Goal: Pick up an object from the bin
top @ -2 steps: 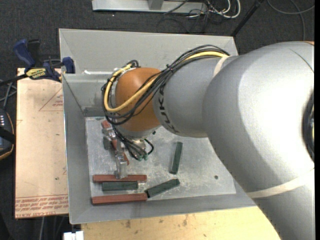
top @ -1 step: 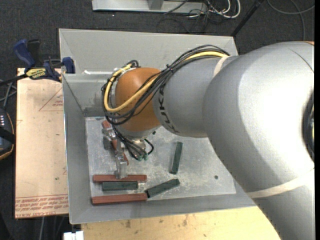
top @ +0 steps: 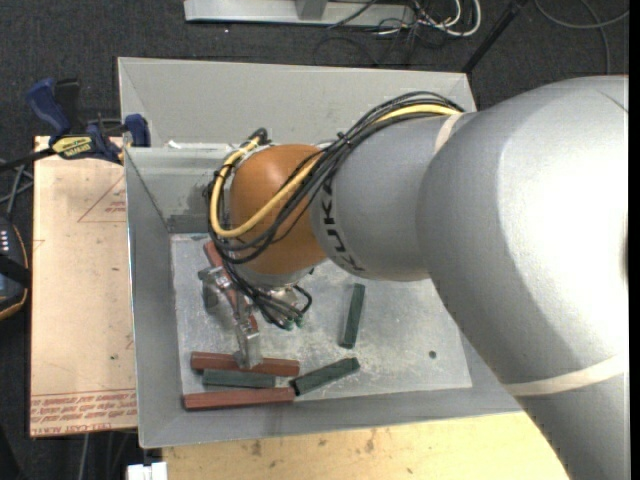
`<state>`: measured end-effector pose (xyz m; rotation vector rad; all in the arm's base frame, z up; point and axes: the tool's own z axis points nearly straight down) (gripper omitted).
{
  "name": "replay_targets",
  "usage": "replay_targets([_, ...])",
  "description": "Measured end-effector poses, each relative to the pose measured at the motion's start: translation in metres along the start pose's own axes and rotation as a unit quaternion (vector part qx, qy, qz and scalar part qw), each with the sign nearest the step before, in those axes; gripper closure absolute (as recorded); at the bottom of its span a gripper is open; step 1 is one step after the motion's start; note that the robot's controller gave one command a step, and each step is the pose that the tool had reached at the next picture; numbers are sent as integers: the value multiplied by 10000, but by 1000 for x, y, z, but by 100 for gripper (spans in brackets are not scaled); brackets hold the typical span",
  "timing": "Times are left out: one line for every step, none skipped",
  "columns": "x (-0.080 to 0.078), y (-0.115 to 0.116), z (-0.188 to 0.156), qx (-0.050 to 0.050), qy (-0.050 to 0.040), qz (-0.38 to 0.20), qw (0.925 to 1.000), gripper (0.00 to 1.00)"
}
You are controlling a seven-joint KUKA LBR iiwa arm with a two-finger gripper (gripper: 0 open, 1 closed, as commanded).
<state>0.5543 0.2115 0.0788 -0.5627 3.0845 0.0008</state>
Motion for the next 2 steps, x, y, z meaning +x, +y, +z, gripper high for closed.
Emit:
replay_targets([36,30,4,-9,10,-1138,9935,0])
replay_targets([34,54,7,-9,11,-1229,9924,100])
